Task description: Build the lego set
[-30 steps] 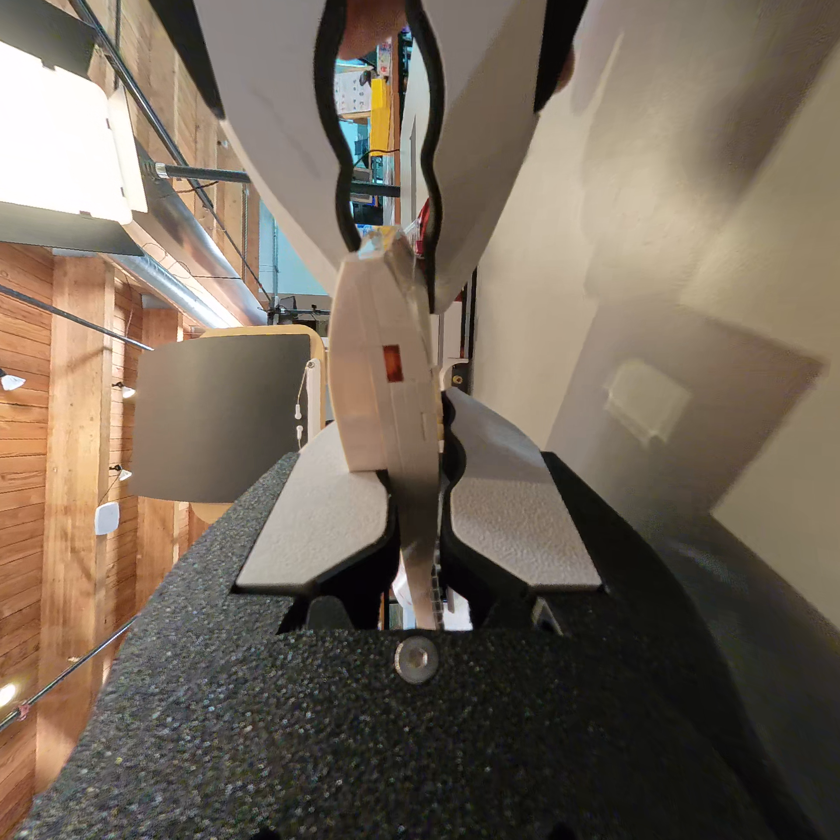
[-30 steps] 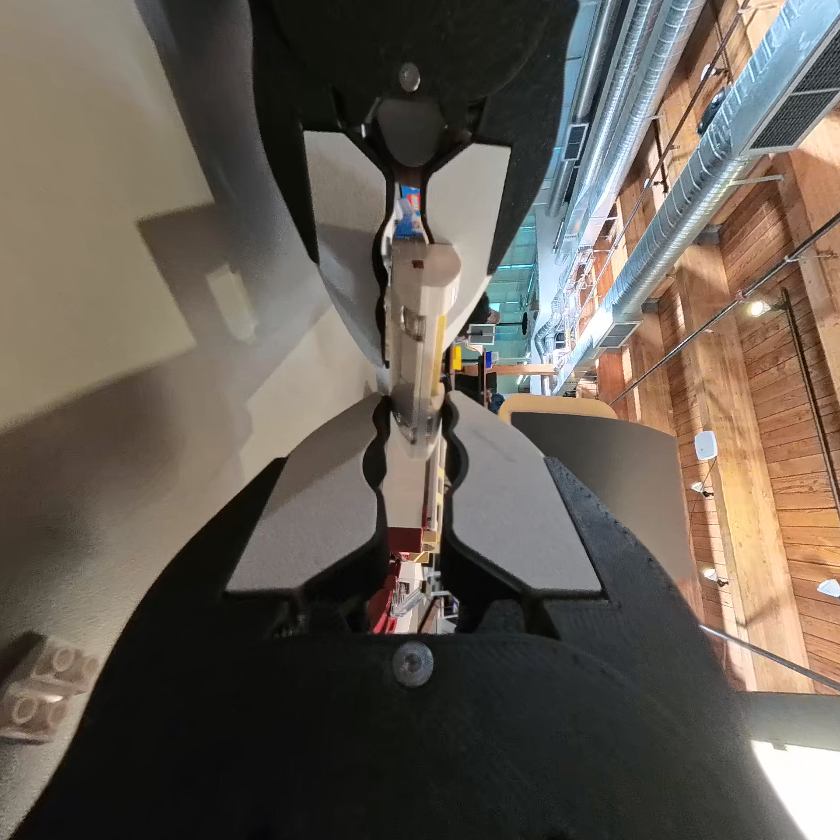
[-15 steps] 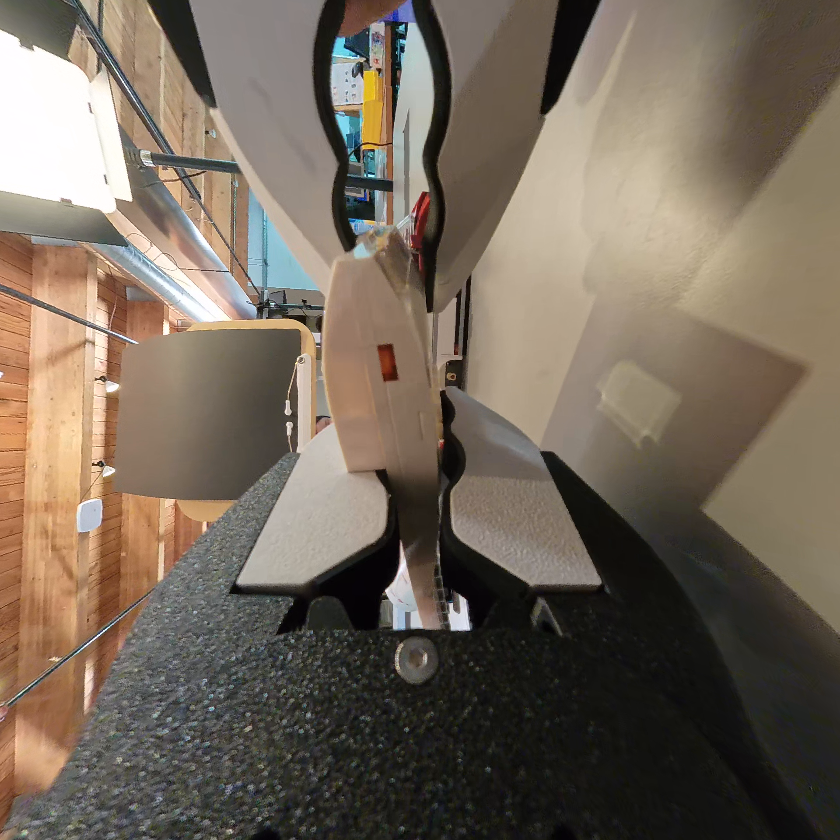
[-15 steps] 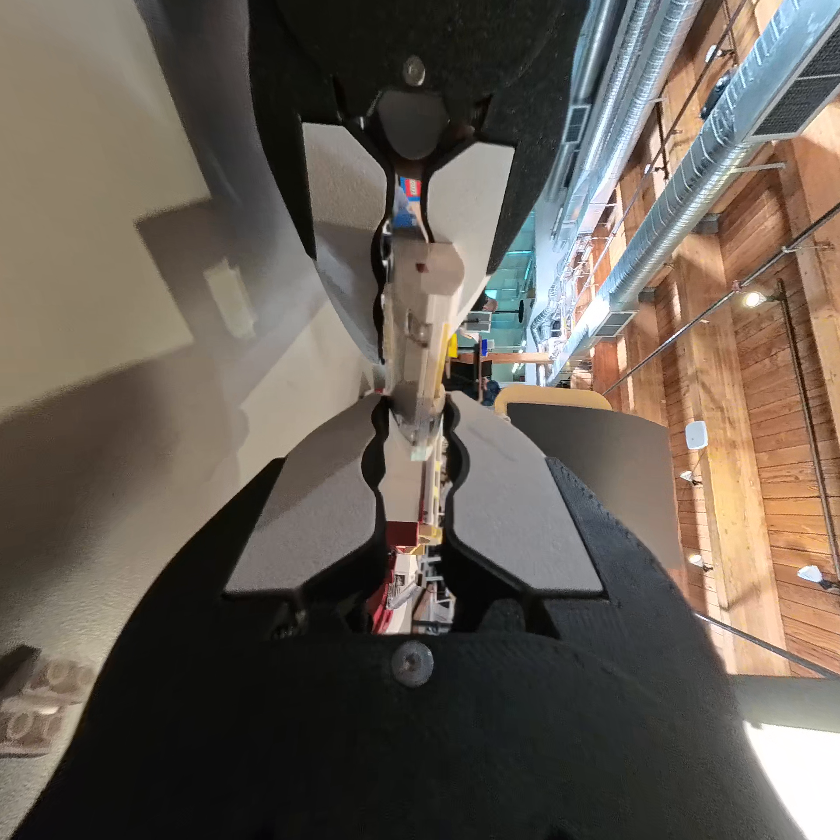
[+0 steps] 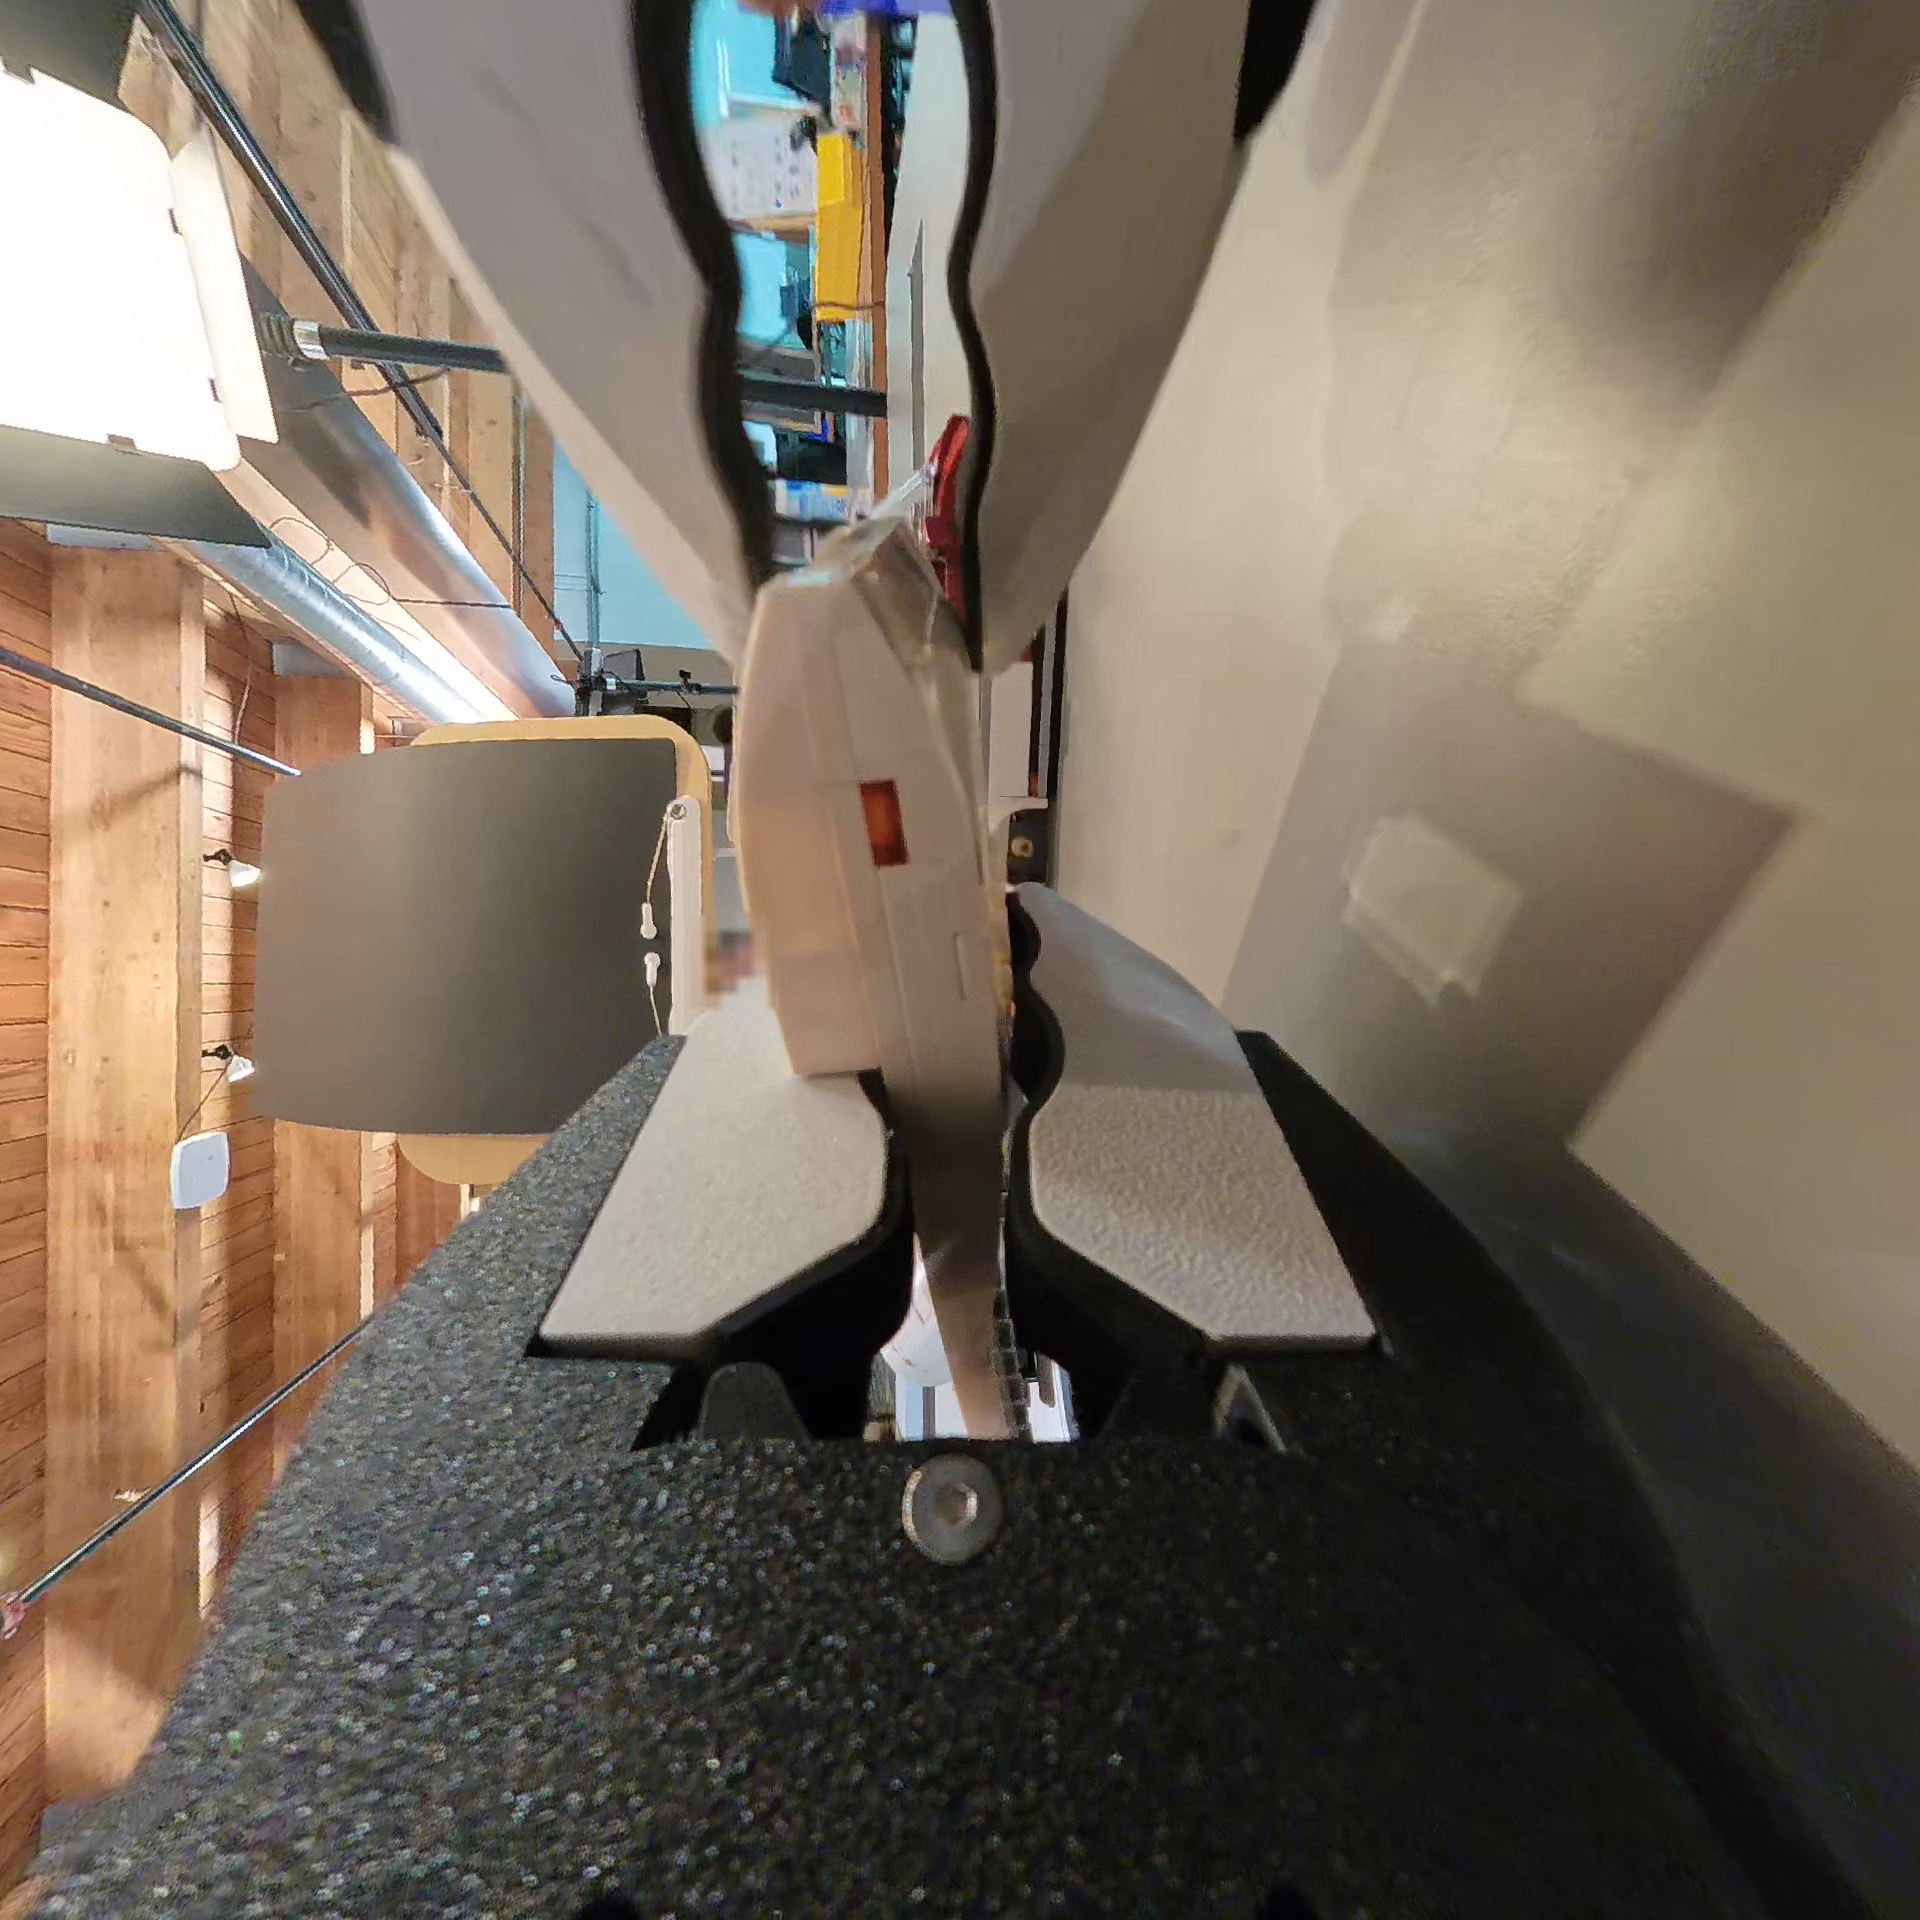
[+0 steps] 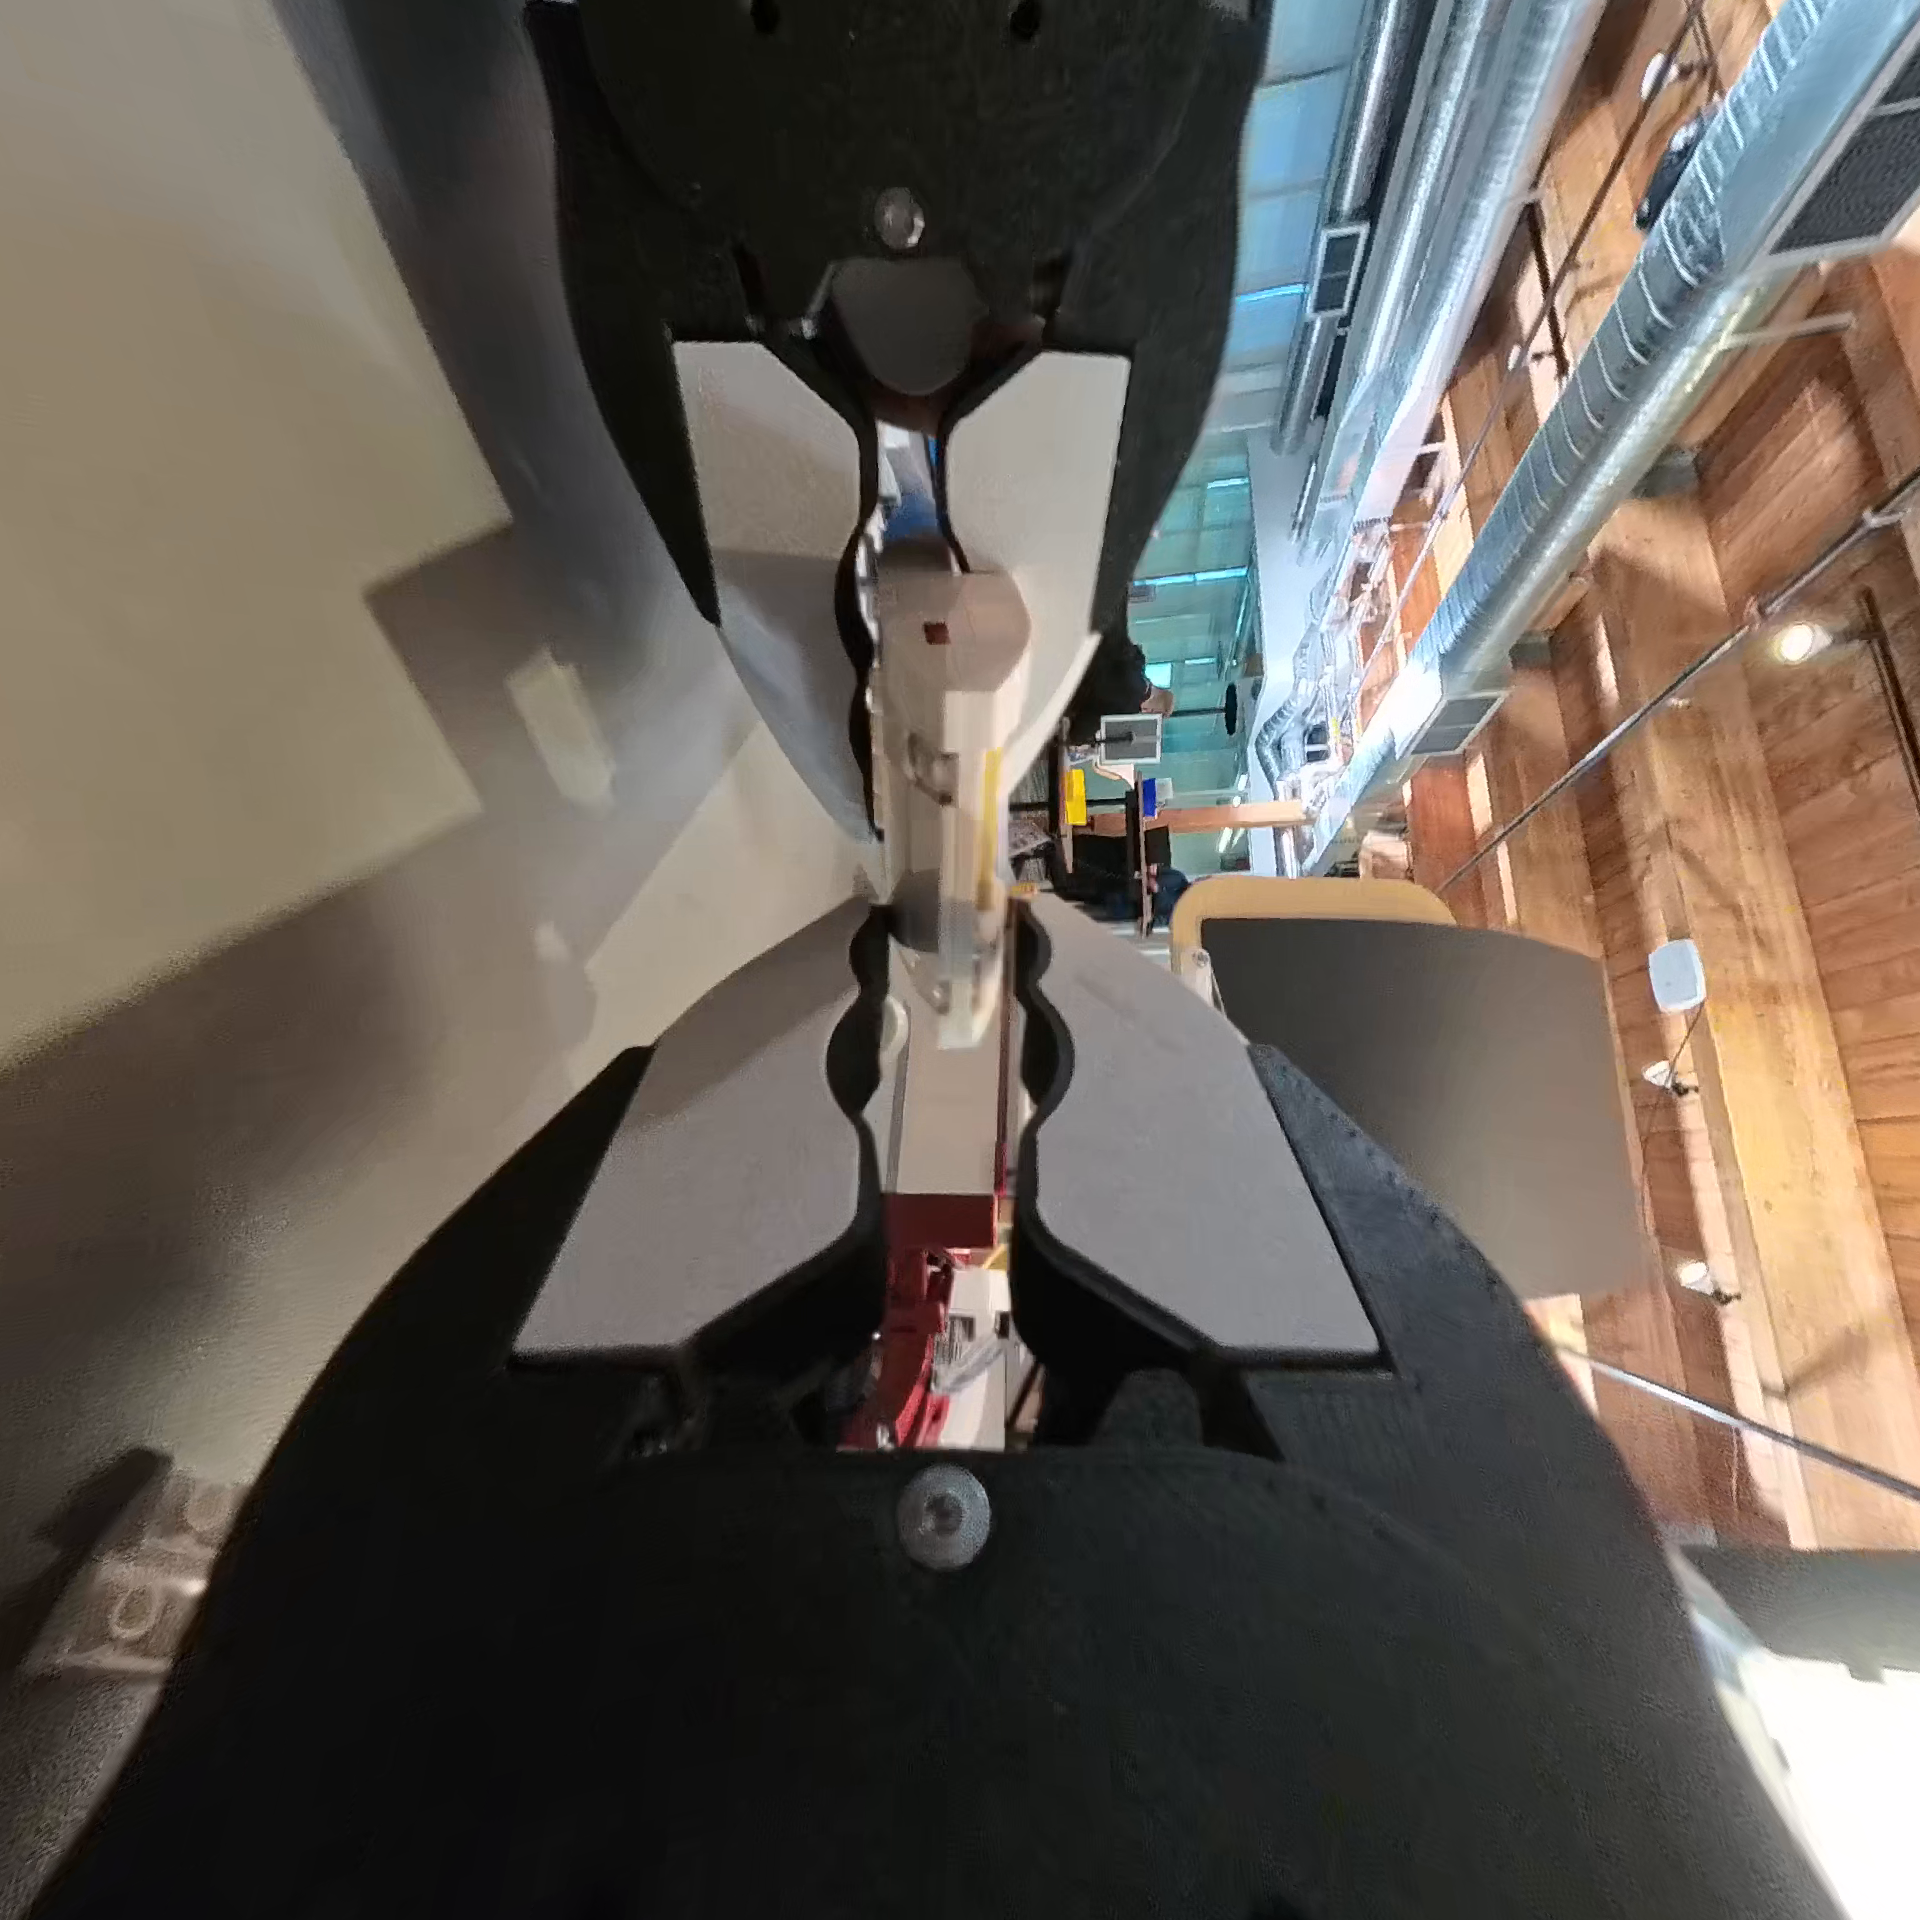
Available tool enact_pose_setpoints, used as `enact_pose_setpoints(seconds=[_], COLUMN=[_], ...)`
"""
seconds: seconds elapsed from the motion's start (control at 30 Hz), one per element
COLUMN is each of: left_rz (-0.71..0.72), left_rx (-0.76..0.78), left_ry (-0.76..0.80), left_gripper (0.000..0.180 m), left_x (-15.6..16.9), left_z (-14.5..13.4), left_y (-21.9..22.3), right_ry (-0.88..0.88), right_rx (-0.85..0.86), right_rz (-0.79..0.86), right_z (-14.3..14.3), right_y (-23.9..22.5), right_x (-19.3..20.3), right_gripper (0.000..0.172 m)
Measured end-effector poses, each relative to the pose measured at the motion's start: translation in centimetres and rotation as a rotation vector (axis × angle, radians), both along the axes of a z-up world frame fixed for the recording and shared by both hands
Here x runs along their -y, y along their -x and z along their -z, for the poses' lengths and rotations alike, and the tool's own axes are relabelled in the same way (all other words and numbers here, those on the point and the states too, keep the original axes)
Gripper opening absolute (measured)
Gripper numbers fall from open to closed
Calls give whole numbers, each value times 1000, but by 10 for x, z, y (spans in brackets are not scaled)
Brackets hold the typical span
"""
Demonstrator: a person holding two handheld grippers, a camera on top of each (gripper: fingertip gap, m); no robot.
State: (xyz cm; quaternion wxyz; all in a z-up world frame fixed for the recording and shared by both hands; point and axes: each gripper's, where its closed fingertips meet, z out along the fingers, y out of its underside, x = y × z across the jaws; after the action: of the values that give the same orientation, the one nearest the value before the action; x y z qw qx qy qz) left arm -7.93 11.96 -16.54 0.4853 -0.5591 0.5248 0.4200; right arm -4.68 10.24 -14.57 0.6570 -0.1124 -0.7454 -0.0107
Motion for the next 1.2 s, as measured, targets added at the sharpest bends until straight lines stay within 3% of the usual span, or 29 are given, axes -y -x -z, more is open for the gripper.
enact_pose_setpoints(seconds=[0.1,0.23,0.37,0.53,0.7,0.93,1.07,1.2], left_rz=[-36,-52,-42,-33,-24,-11,-14,-3], left_rx=[-20,-26,-27,-31,-34,-57,-49,-38], left_ry=[14,21,30,35,42,40,37,33], left_gripper=[15,15,15,15,15,15,15,15], left_x=[-2,-2,-2,-2,-1,1,1,2], left_z=[4,6,9,10,13,15,13,12], left_y=[9,14,11,8,6,4,6,4], right_ry=[5,123,396,796,926,1090,1199,1209], right_rx=[4,55,216,487,631,607,571,604], right_rz=[62,150,249,266,349,423,441,439], right_z=[-6,-9,7,39,61,61,42,50], right_y=[-8,-26,-51,-89,-119,-136,-173,-204], right_x=[-13,-34,-52,-24,-8,-9,-17,-11], right_gripper=[32,32,26,26,29,35,35,40])
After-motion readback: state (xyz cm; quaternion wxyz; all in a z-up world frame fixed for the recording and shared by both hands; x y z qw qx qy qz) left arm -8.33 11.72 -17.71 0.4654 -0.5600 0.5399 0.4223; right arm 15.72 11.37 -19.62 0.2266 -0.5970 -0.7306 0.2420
